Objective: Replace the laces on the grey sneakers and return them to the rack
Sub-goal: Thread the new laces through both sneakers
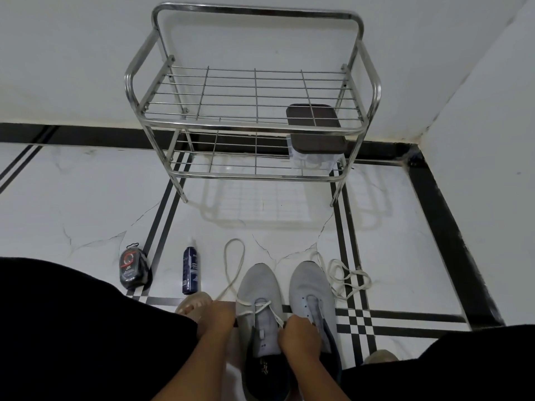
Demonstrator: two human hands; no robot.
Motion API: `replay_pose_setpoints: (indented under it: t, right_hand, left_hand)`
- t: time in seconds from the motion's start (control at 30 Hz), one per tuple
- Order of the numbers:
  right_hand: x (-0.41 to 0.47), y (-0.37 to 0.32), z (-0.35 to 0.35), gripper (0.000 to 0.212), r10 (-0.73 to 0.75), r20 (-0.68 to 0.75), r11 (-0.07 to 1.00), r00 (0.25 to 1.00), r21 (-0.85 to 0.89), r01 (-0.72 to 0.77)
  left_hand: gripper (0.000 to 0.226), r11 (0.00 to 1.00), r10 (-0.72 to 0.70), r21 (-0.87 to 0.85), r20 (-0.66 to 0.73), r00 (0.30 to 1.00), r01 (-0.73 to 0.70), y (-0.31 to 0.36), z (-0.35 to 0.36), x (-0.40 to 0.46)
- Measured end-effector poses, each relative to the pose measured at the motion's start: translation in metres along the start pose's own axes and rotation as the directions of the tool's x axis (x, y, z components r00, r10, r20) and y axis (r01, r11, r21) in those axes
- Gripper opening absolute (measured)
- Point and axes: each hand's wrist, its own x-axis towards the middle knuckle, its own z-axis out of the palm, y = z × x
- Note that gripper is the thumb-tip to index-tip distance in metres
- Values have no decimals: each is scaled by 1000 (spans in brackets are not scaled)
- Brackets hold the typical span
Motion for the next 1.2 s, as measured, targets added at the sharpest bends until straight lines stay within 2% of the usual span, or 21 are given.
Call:
replay_pose_setpoints:
  t: [0.1, 0.17, 0.2, 0.23, 0.3, 0.33, 0.47, 0.53, 0.63, 0.73, 0.83, 0.93, 1.0, 1.1, 1.13, 1.2]
  right_hand:
    - [1, 0, 2, 27, -4, 1, 1000, 1000, -13, 4]
    - [2, 1, 2, 27, -4, 4, 1000, 1000, -17, 4]
    - [3, 1, 3, 27, -8, 3, 1000, 1000, -17, 8]
    - [3, 1, 3, 27, -12, 1, 1000, 1000, -16, 12]
    - [3, 1, 4, 27, -21, 5, 1000, 1000, -13, 21]
    - [3, 2, 5, 28, -22, 10, 1000, 1000, -11, 22]
    - [4, 3, 4, 27, -31, 24, 999, 999, -23, 32]
    - [3, 3, 4, 27, -45, 31, 999, 999, -30, 46]
    - [4, 4, 5, 27, -57, 25, 997, 998, -43, 58]
    - [2, 4, 2, 29, -72, 13, 996, 997, -60, 73]
    - [2, 4, 0, 30, -74, 14, 995, 997, -63, 74]
    - [2, 4, 1, 29, -60, 22, 997, 998, -53, 61]
    - [3, 4, 3, 28, -61, 37, 997, 997, -43, 63]
    - [5, 5, 1, 25, -78, 97, 997, 992, -15, 80]
    - [6, 4, -1, 29, -82, 139, 997, 987, 12, 82]
    - [10, 1, -11, 53, -36, 215, 994, 976, 106, 14]
  left_hand:
    - [35, 932, 109, 352, -54, 993, -83, -1, 9, -6]
    - [36, 885, 208, 447, -123, 970, -133, 2, 16, -4]
    - [40, 898, 202, 413, -72, 977, -155, 5, 20, -1]
    - [45, 939, 171, 308, -31, 985, -154, 6, 23, 2]
    - [54, 990, 69, 116, 96, 993, -80, 6, 28, 11]
    - [57, 995, 37, 83, 114, 993, -46, 3, 31, 19]
    - [44, 999, -3, 48, 154, 988, -4, 4, 37, 34]
    - [45, 1000, -18, 13, 162, 987, 16, 7, 41, 37]
    - [57, 996, -56, 69, 130, 990, 47, 8, 43, 34]
    - [41, 991, -53, 124, 101, 994, 40, 10, 42, 33]
    - [38, 998, -50, 49, 52, 997, 47, 16, 39, 25]
    - [16, 996, 56, -73, -58, 997, -60, 23, 36, 14]
    - [8, 965, 136, -216, -77, 988, -150, 31, 31, 6]
    - [20, 868, 232, -443, -43, 972, -227, 52, 11, -3]
    - [21, 821, 281, -514, -19, 959, -251, 61, 2, -9]
    - [20, 739, 401, -593, 3, 916, -321, 78, -18, -21]
